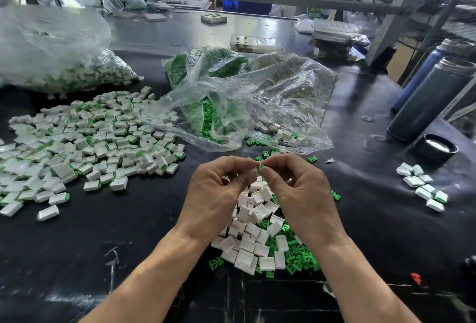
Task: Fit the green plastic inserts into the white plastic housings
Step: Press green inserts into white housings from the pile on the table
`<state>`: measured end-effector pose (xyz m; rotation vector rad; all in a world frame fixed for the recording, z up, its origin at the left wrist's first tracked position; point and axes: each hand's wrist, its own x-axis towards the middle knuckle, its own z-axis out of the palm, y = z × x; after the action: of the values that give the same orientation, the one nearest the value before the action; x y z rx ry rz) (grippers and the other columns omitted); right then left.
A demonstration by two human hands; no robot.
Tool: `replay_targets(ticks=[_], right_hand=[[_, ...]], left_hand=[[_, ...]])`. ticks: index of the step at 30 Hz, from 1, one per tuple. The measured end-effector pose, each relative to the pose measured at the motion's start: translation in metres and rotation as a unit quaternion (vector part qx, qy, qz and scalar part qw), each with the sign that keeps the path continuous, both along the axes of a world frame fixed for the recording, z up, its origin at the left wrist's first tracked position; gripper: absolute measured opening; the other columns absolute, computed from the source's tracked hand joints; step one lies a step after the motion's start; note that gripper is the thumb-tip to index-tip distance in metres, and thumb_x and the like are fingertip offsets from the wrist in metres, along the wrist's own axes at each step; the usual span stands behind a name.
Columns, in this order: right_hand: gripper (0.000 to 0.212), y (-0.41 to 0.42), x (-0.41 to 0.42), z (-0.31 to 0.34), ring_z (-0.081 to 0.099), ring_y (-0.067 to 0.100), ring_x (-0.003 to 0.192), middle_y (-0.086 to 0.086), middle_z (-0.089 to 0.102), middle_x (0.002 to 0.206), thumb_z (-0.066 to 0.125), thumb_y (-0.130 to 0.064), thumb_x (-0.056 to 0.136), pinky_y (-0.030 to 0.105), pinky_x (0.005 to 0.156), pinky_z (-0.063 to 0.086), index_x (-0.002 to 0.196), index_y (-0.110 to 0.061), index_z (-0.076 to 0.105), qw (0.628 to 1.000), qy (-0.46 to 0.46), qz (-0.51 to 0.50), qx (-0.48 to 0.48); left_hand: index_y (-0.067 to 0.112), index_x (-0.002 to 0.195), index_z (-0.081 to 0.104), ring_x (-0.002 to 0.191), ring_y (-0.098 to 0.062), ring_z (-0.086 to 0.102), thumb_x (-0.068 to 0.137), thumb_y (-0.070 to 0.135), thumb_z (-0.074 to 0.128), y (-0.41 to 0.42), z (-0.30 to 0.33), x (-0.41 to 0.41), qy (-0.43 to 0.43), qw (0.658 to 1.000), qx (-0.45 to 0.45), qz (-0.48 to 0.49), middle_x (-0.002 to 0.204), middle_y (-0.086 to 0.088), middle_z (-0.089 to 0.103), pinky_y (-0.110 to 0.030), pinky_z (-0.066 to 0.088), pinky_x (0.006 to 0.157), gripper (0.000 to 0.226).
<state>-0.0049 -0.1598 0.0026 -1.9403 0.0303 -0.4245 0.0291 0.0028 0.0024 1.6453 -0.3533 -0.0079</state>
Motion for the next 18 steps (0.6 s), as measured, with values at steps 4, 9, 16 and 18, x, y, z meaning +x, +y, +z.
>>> replay_targets(ticks=[4,9,16,18], right_hand=[[0.004,-0.005,0.000,0.001,0.059,0.000,0.066,-0.016,0.069,0.082,0.071,-0.030,0.098,0.015,0.060,0.047,0.095,-0.033,0.070,0.997,0.036,0.022,-0.057],[0.005,-0.012,-0.001,0.004,0.058,0.001,0.071,-0.017,0.066,0.082,0.067,-0.033,0.101,0.015,0.064,0.048,0.096,-0.034,0.067,0.991,0.067,0.060,-0.099],[0.007,-0.005,-0.002,0.002,0.059,0.004,0.073,-0.010,0.066,0.080,0.069,-0.027,0.100,0.016,0.063,0.047,0.094,-0.031,0.067,0.994,0.030,0.035,-0.097],[0.006,-0.001,-0.002,0.001,0.060,0.006,0.077,-0.010,0.066,0.082,0.070,-0.025,0.099,0.015,0.066,0.047,0.095,-0.029,0.067,0.995,0.018,0.026,-0.100]], left_hand=[[0.024,0.101,0.079,0.088,-0.004,0.073,0.088,0.014,0.078,0.000,0.000,0.000,0.002,1.000,0.020,0.010,0.092,0.013,0.078,-0.014,0.055,0.076,0.016],[0.026,0.099,0.078,0.084,0.000,0.071,0.088,0.016,0.078,0.000,-0.001,-0.001,-0.007,0.998,0.060,0.023,0.089,0.017,0.076,-0.011,0.052,0.072,0.014],[0.032,0.097,0.076,0.086,-0.001,0.071,0.089,0.023,0.078,0.001,-0.003,0.003,-0.007,0.996,0.080,0.030,0.089,0.018,0.076,-0.014,0.053,0.074,0.013],[0.032,0.095,0.076,0.085,-0.002,0.072,0.089,0.023,0.078,0.002,-0.004,0.004,-0.004,0.996,0.082,0.035,0.087,0.017,0.076,-0.015,0.054,0.074,0.011]])
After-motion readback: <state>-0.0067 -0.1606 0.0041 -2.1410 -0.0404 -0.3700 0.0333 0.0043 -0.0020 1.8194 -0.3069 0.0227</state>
